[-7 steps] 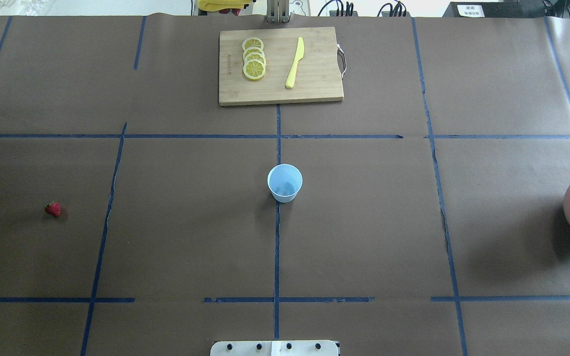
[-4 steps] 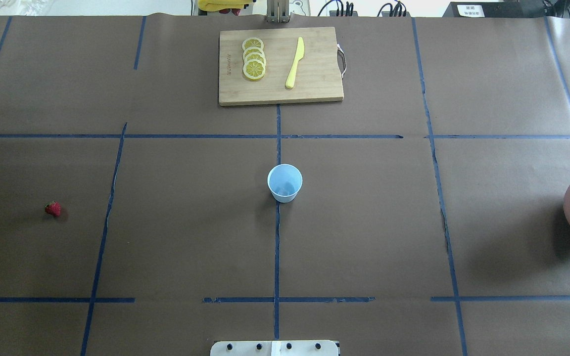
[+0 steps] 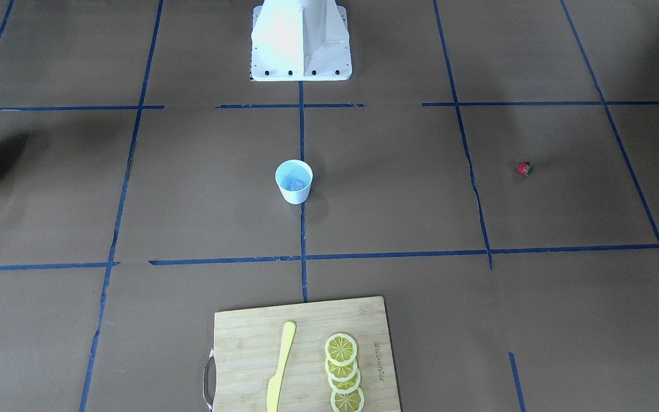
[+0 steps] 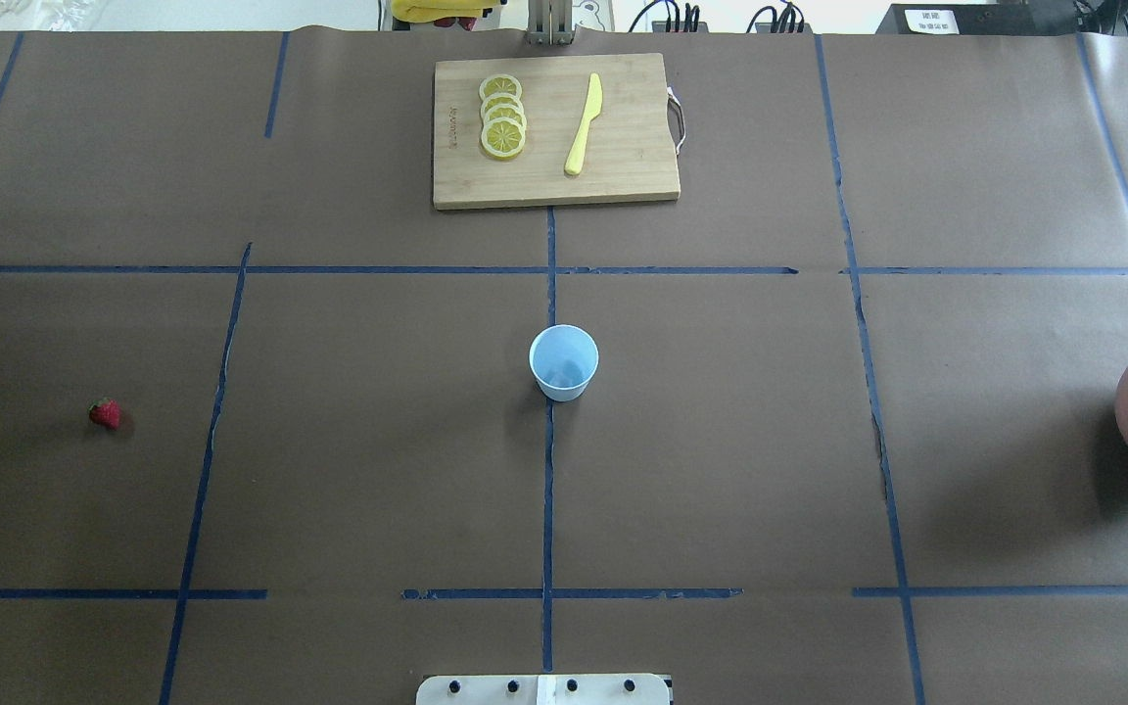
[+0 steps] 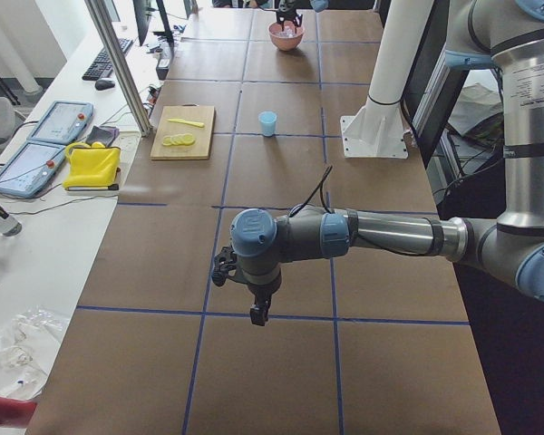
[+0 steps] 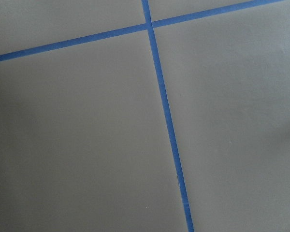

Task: Put ice and strawberries in cup
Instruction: 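Grasp another ice cube from the pink bowl with the right gripper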

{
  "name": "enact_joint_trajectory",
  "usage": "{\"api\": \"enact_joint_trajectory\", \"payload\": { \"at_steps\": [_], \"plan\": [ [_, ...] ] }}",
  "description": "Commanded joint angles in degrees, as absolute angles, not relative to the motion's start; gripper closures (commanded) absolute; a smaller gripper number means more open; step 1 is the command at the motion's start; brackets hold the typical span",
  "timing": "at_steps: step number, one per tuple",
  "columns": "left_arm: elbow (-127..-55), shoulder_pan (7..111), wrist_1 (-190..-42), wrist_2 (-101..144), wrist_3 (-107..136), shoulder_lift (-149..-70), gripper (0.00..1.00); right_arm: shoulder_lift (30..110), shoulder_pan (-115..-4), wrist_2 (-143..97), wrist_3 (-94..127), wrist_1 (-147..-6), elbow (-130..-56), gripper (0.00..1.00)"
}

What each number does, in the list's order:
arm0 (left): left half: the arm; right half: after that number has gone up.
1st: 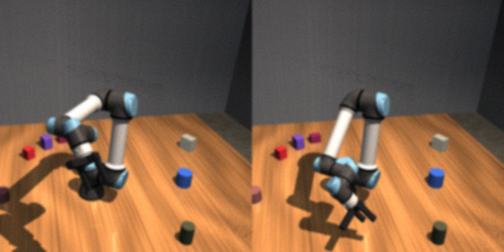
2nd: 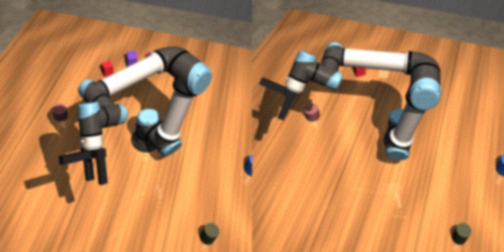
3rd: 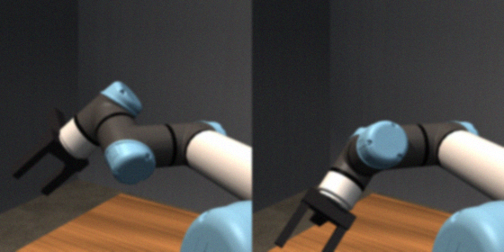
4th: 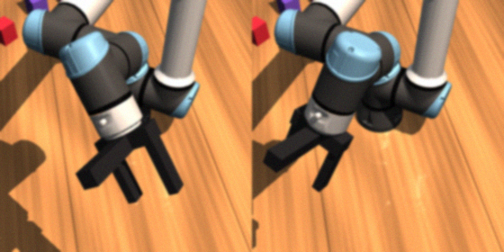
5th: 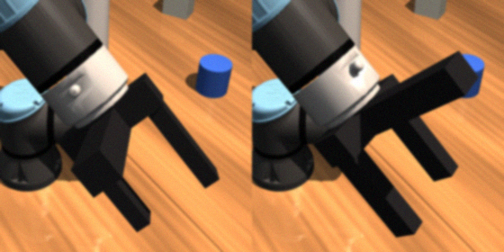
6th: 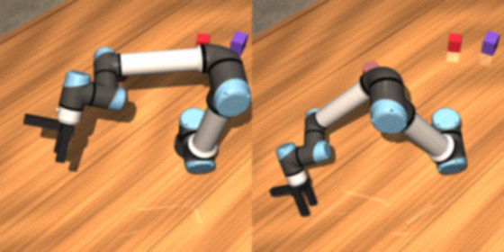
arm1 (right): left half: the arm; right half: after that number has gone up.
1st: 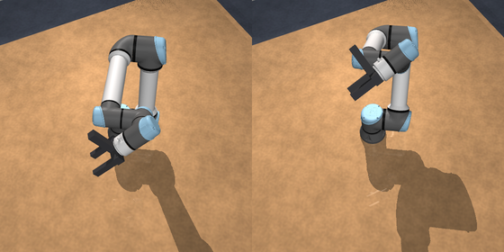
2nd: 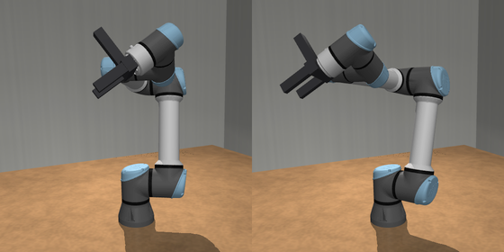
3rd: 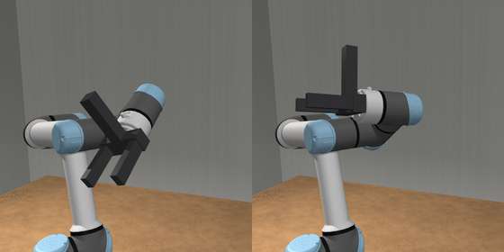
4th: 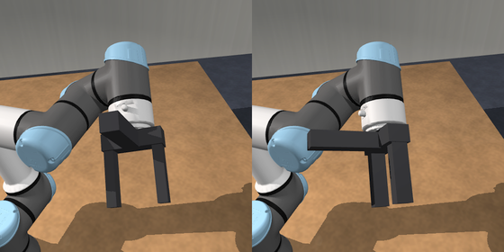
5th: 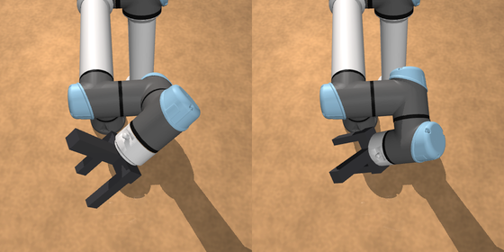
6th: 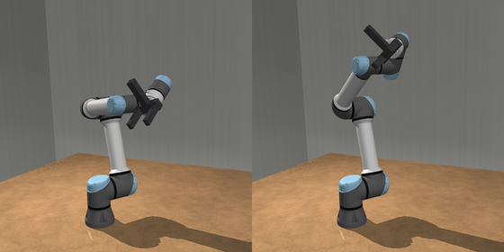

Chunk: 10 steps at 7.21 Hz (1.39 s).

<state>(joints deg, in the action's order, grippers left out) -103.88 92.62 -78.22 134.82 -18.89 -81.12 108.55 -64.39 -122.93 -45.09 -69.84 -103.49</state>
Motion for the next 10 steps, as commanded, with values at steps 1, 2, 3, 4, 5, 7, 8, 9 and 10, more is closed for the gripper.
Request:
{"api": "enact_joint_trajectory", "payload": {
  "at_steps": [1,2,3,4,5,7,8,9,10],
  "plan": [
    [-103.8,92.6,-78.2,134.8,-18.9,-81.1,0.00,108.5,-64.2,-123.0,-45.1,-69.8,-103.5,0.42],
    [-103.8,92.6,-78.3,134.8,-18.9,-81.1,0.00,108.4,-64.2,-123.0,-45.2,-69.5,-103.5,0.53],
    [-103.8,92.5,-78.3,134.8,-18.9,-81.1,0.00,108.4,-64.2,-122.9,-45.2,-68.2,-103.5,0.69],
    [-103.8,92.6,-78.3,134.8,-18.9,-81.1,0.00,108.4,-64.2,-123.0,-45.2,-68.2,-103.5,0.85],
    [-103.8,92.6,-78.3,134.8,-18.9,-81.1,0.00,108.1,-64.2,-123.0,-45.7,-68.2,-103.7,0.92],
    [-103.8,92.6,-78.3,134.8,-18.9,-81.1,0.00,107.8,-64.3,-123.8,-45.7,-68.7,-105.8,0.96],
    [-103.8,92.5,-78.4,134.8,-18.9,-81.1,0.00,107.8,-64.4,-125.1,-44.9,-69.2,-106.8,0.98],
    [-103.8,92.5,-78.3,134.8,-18.9,-81.1,0.00,107.1,-65.7,-126.3,-44.0,-69.2,-106.8,0.99],
    [-103.8,92.6,-78.3,134.8,-18.9,-81.1,0.00,106.6,-66.8,-127.1,-36.2,-69.1,-107.0,0.99]
  ]
}}
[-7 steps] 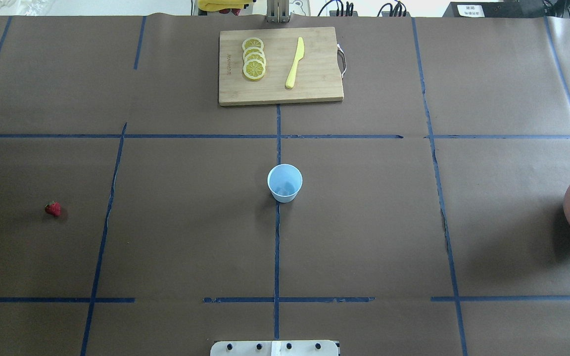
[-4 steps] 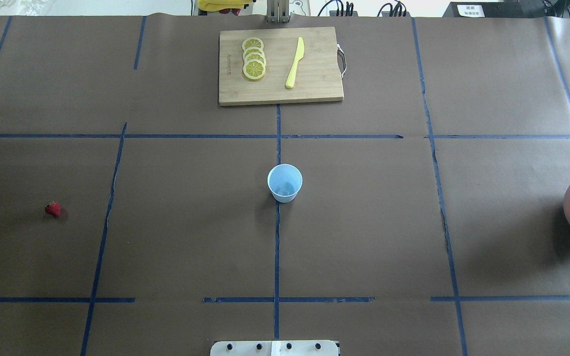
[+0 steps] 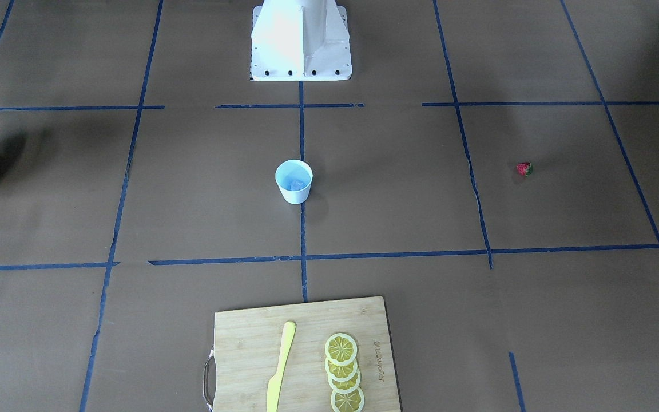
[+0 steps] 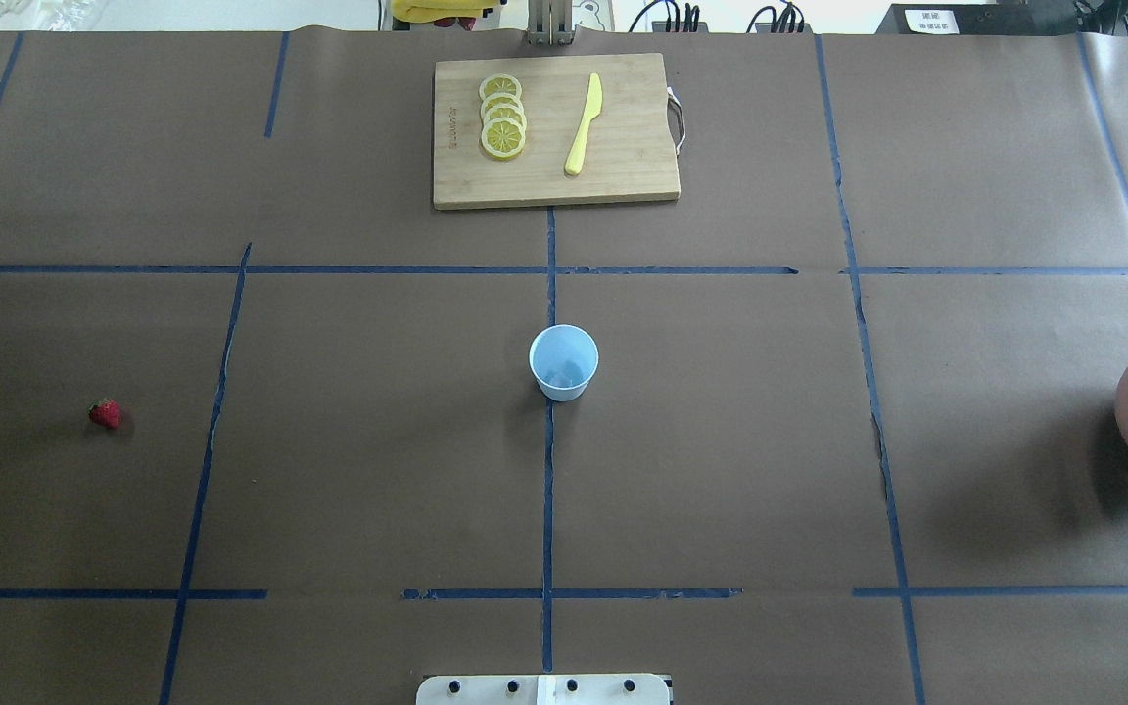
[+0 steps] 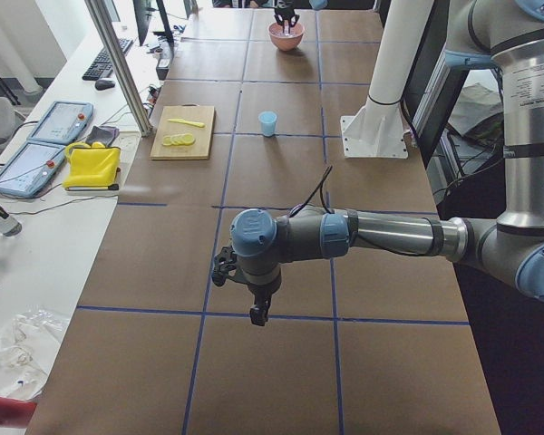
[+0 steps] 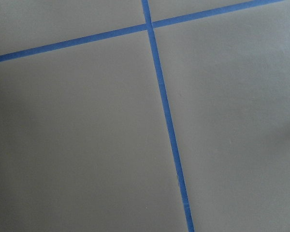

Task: Put ice and strawberries in cup
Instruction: 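Grasp another ice cube from the pink bowl with the right gripper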

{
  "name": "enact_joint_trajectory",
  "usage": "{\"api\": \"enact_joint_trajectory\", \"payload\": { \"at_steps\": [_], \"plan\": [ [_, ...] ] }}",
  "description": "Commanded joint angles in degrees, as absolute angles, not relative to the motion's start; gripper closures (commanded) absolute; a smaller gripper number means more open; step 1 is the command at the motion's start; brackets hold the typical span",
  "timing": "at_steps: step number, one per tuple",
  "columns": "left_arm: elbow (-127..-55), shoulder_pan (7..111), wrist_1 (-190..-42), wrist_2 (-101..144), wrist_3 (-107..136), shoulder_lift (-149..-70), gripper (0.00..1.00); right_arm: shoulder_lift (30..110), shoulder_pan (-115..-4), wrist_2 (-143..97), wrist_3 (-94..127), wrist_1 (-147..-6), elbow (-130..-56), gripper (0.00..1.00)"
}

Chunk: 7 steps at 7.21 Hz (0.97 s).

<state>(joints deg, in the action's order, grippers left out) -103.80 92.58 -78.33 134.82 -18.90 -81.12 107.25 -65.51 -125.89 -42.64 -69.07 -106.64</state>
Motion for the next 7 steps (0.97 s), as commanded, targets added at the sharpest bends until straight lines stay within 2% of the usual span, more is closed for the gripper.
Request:
{"api": "enact_joint_trajectory", "payload": {
  "at_steps": [1,5,7],
  "plan": [
    [-103.8,92.6,-78.3,134.8,-18.9,-81.1,0.00,105.7,-67.1,-128.5,-27.1,-69.1,-107.7,1.00],
    [-103.8,92.6,-78.3,134.8,-18.8,-81.1,0.00,104.1,-66.5,-131.0,21.4,-69.2,-115.2,1.00],
    [-104.0,92.6,-78.3,134.8,-18.9,-81.1,0.00,98.0,-60.5,-130.5,40.8,-71.0,-117.8,1.00]
  ]
}}
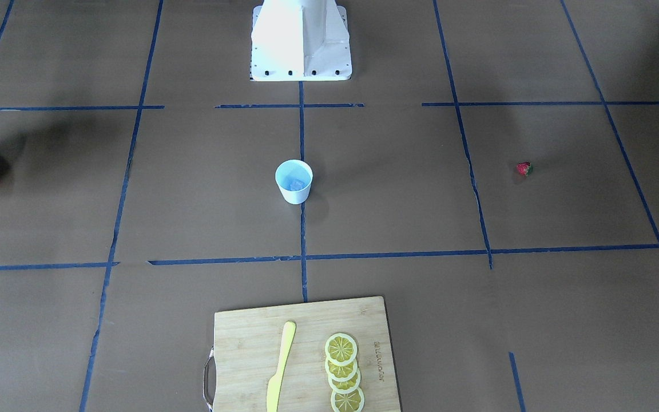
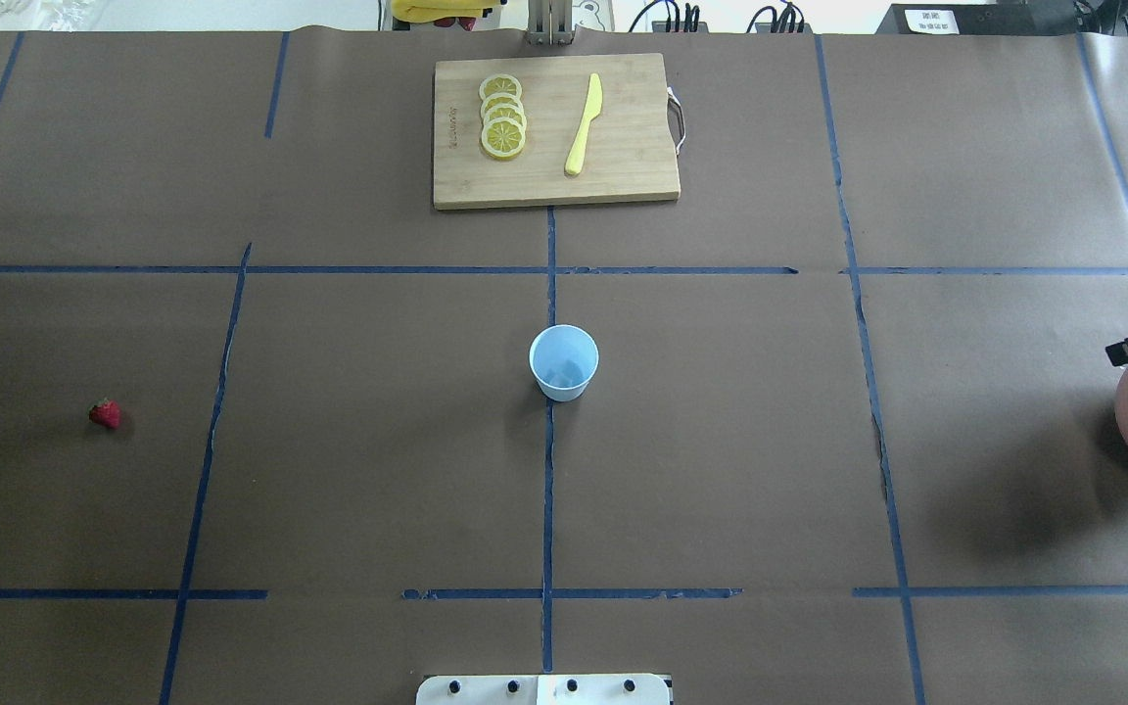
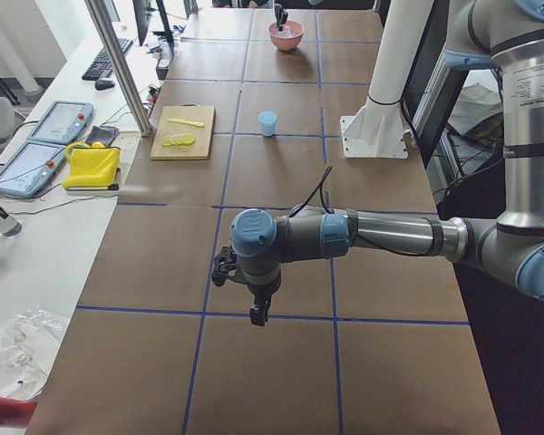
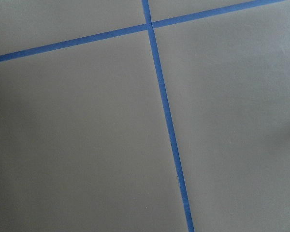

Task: Put ice and strawberries in cup
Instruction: 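Grasp another ice cube from the pink bowl with the right gripper, then carry the ice cube with the right gripper over the cup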

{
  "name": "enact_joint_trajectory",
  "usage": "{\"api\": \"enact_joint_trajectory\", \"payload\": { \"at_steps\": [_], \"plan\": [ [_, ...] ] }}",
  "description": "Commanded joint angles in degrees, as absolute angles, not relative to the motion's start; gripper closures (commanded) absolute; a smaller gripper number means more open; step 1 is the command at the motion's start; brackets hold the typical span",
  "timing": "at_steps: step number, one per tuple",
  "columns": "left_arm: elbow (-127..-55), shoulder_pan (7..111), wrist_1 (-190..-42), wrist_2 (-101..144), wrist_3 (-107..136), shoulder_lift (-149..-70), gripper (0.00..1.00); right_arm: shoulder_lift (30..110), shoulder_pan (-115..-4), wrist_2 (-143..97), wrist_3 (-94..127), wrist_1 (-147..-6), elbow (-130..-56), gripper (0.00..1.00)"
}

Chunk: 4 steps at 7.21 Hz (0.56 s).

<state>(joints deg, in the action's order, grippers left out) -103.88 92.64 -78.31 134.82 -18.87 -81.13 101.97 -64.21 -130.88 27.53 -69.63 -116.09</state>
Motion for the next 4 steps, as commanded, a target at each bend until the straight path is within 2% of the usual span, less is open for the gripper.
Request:
{"api": "enact_joint_trajectory", "payload": {
  "at_steps": [1,4],
  "plan": [
    [-104.1,92.6,-78.4,134.8,-18.9,-81.1,0.00,93.3,-57.2,-130.3,45.9,-74.9,-118.5,1.00],
    [-104.2,92.5,-78.4,134.8,-18.9,-81.1,0.00,73.4,-45.4,-120.9,56.6,-97.7,-120.5,1.00]
  ]
}}
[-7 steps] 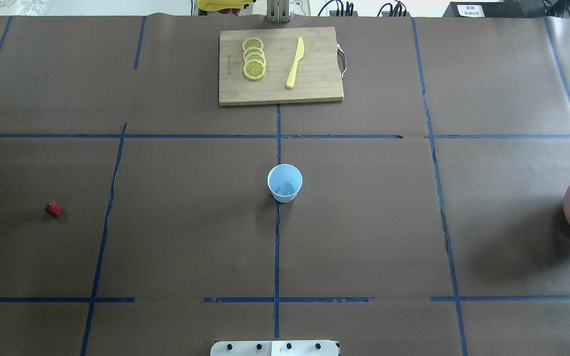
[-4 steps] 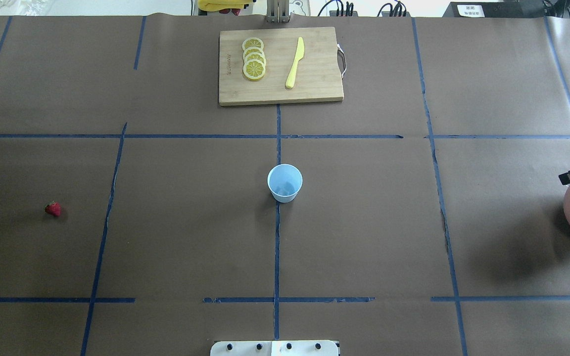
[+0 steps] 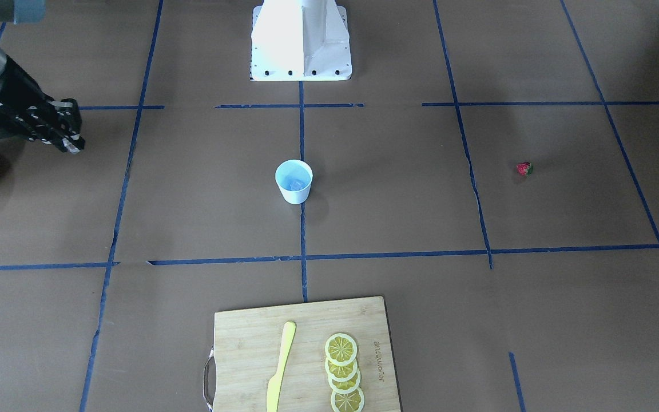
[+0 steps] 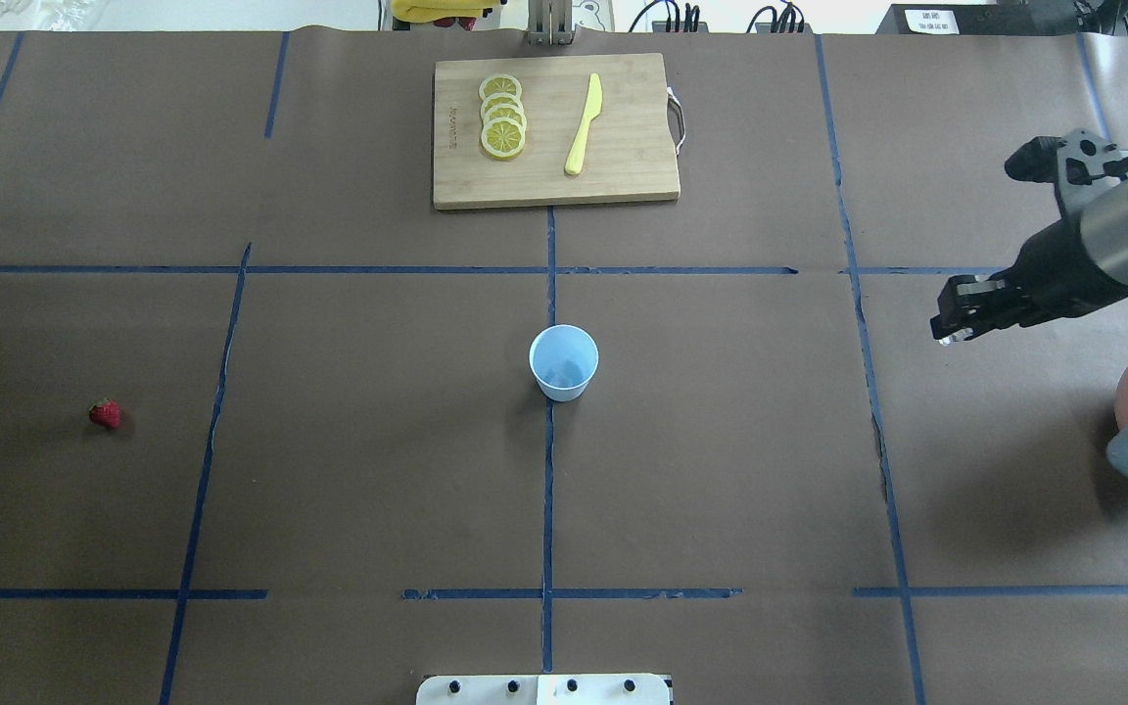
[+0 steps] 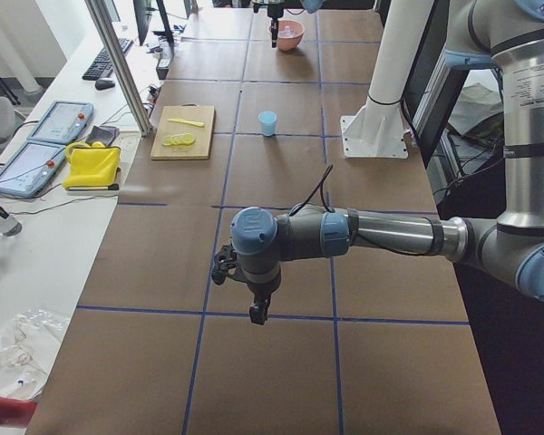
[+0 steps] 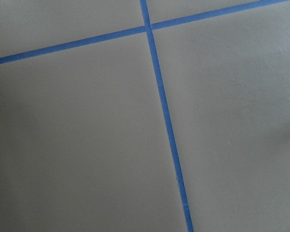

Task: Put ice and strawberries in cup
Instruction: 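Carry the ice cube with the right gripper over the cup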

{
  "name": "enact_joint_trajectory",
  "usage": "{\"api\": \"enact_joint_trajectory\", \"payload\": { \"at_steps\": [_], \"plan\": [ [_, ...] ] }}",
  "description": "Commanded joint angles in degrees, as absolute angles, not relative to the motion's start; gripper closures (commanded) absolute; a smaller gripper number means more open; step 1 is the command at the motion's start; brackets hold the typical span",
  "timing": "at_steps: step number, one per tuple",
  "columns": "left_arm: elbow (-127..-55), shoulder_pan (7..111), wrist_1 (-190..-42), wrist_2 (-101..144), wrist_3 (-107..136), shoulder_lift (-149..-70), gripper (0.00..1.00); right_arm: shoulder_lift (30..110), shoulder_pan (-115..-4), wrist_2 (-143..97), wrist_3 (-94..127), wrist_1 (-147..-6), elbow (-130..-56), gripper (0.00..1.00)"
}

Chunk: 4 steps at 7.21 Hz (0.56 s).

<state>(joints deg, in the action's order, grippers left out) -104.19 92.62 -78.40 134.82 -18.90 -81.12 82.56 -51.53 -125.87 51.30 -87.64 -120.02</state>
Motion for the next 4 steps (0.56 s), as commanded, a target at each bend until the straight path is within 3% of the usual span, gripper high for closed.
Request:
{"api": "enact_joint_trajectory", "payload": {
  "at_steps": [1,4],
  "plan": [
    [-104.2,92.6,-78.4,134.8,-18.9,-81.1,0.00,65.0,-38.9,-114.8,60.7,-105.6,-119.5,1.00],
    [-104.2,92.5,-78.3,134.8,-18.9,-81.1,0.00,46.5,-32.0,-108.1,72.6,-108.5,-106.0,1.00]
  ]
}}
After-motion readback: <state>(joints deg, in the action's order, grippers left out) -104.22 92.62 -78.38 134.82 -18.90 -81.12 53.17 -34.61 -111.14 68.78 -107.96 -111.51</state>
